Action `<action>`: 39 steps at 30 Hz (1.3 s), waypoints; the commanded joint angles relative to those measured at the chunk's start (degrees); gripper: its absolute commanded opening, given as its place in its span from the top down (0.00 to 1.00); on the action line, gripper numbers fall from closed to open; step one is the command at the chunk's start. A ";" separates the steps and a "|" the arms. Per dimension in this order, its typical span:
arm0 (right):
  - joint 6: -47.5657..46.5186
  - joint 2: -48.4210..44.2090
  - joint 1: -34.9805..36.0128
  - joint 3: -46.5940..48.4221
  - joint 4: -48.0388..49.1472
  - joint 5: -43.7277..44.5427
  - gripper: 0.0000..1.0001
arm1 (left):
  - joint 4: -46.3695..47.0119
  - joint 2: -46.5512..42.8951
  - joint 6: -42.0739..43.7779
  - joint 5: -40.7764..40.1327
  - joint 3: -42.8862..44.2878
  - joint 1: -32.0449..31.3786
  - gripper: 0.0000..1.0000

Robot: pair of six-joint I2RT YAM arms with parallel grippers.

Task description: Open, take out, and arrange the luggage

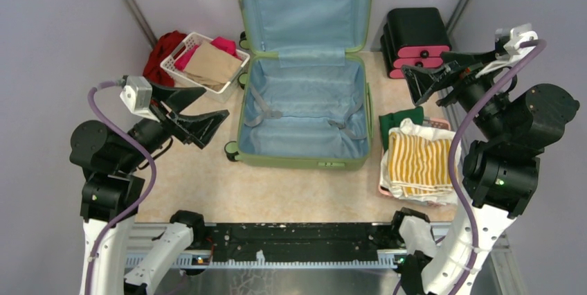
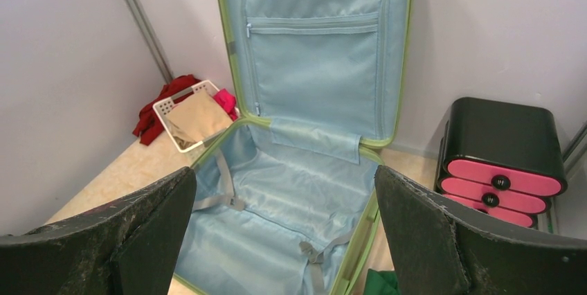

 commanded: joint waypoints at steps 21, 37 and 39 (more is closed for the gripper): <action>-0.28 -0.77 -0.56 -0.72 2.84 -0.46 0.01 | -0.28 -0.99 1.24 -1.17 -0.64 0.16 0.01; -0.34 -1.17 -0.56 -1.64 3.15 -0.47 0.01 | -0.49 -0.99 1.50 -1.31 -0.56 0.16 0.01; -0.29 -1.17 -0.56 -1.71 3.25 -0.54 0.01 | -0.49 -0.99 1.50 -1.18 -0.62 0.16 0.01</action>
